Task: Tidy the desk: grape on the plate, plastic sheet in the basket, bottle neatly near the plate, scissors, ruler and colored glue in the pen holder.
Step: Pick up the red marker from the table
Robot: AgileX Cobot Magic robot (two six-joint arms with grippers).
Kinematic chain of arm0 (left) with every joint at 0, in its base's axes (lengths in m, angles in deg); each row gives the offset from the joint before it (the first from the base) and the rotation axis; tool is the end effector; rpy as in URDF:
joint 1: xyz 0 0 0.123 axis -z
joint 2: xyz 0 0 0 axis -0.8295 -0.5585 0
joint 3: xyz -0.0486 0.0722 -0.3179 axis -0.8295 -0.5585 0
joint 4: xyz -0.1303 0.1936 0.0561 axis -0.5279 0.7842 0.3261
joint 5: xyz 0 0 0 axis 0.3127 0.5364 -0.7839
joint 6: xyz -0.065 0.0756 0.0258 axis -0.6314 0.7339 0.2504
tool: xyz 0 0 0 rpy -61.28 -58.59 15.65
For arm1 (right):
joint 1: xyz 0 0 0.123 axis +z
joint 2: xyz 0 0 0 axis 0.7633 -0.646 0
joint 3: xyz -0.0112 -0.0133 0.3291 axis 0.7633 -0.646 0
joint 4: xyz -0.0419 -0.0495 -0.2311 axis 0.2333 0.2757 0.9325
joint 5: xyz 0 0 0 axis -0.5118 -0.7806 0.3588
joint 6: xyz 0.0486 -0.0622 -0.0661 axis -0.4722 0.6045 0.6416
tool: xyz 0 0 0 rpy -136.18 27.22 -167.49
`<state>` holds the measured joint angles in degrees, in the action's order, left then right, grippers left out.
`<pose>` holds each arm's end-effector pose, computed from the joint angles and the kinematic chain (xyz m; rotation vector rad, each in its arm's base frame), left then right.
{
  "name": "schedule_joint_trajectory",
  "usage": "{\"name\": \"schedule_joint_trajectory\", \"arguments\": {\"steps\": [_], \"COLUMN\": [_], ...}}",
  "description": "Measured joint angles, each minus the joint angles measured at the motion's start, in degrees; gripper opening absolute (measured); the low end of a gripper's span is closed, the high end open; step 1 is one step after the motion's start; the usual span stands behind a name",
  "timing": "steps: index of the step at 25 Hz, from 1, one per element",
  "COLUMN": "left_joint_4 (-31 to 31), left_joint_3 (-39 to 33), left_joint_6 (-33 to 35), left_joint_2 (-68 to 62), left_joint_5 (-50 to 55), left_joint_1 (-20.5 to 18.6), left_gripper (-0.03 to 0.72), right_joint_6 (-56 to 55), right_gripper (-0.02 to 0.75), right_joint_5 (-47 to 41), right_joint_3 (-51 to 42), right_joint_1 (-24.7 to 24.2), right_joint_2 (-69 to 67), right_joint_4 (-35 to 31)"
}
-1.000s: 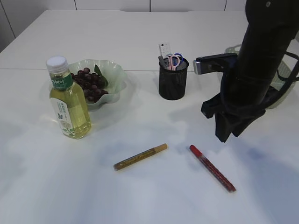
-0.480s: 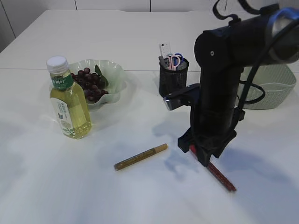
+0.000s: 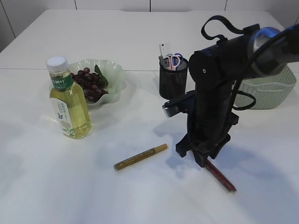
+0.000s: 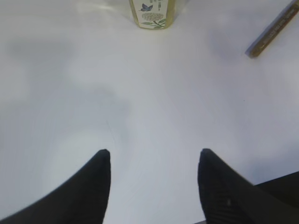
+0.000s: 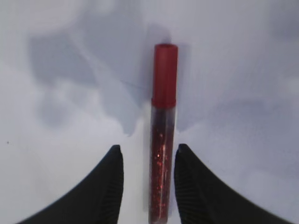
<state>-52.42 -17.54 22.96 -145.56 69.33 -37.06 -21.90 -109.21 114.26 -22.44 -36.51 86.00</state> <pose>0.1696 -0.0523 0.3565 0.3963 2.6474 -0.0380 0.3461 0.1744 0.1828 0.8575 -2.9665 0.0762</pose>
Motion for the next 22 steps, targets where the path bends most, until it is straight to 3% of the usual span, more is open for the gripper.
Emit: {"name": "schedule_joint_trajectory", "arguments": {"steps": [22], "left_joint_4": [0.34], "left_joint_3": [0.00], "left_joint_6": [0.00], "left_joint_2": [0.00], "left_joint_5": [0.53], "left_joint_1": [0.00], "left_gripper": [0.434], "right_joint_6": [-0.11], "right_gripper": [0.300], "right_joint_5": [2.36], "right_joint_3": [0.00], "right_joint_1": [0.00], "right_joint_2": [-3.46], "right_joint_4": [1.51]}}
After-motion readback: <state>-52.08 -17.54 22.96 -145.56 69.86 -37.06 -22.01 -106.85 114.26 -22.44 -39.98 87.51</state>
